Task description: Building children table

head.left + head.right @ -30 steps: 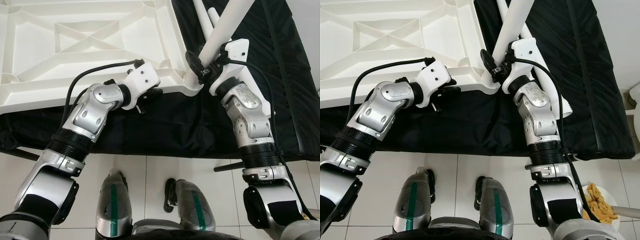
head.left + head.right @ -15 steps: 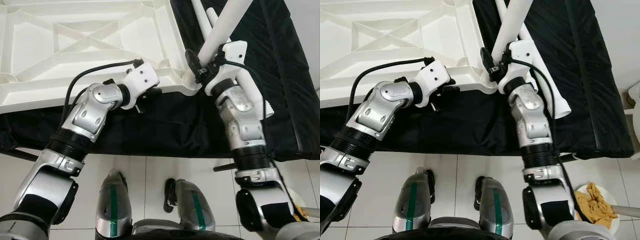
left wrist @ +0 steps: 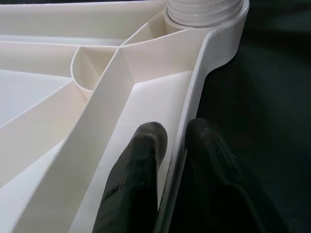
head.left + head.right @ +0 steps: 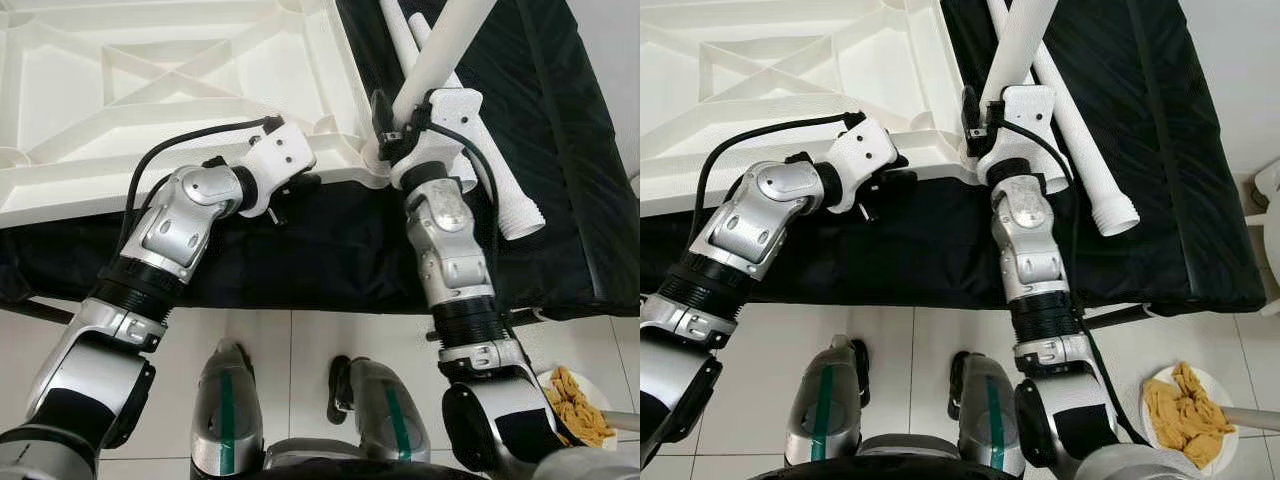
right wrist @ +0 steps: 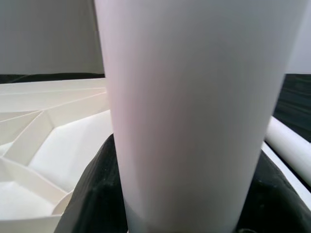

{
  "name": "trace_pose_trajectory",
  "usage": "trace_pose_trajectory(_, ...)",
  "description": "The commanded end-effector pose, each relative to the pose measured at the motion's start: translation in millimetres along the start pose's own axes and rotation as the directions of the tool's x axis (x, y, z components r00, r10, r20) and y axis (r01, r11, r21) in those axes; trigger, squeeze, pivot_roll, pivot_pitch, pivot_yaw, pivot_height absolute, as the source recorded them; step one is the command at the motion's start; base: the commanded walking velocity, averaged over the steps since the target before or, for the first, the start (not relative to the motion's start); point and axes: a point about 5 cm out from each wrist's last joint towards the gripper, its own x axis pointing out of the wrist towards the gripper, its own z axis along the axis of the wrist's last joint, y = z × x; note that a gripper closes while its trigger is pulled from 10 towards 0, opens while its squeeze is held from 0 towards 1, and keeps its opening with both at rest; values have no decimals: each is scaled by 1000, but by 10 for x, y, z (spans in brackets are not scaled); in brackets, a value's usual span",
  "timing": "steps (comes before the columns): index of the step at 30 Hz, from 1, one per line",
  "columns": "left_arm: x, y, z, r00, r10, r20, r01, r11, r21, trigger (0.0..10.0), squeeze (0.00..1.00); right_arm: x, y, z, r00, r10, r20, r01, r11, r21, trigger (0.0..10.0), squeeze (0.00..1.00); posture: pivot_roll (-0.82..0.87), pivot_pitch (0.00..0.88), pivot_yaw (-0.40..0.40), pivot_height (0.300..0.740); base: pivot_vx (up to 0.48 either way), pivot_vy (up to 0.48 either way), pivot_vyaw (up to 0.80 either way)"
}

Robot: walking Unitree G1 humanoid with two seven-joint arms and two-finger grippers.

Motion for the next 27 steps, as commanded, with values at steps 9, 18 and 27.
trace_pose_trajectory(9, -90, 145, 386, 985, 76, 154, -95, 989, 117, 10000, 0, -88, -186, -436, 959, -206, -194, 197, 978, -66, 10000, 0, 83, 100, -38, 740, 0, 0, 0)
trace_pose_trajectory(18, -99, 148, 391, 985, 77, 156, -96, 988, 118, 10000, 0, -107, -155, -459, 962, -197, -190, 189, 980, -57, 10000, 1000, 85, 96, -41, 740, 0, 0, 0)
trace_pose_trajectory(27, -102, 152, 389, 985, 77, 156, -96, 989, 116, 10000, 0, -132, -221, -455, 965, -196, -174, 190, 980, -51, 10000, 1000, 85, 92, -40, 740, 0, 0, 0)
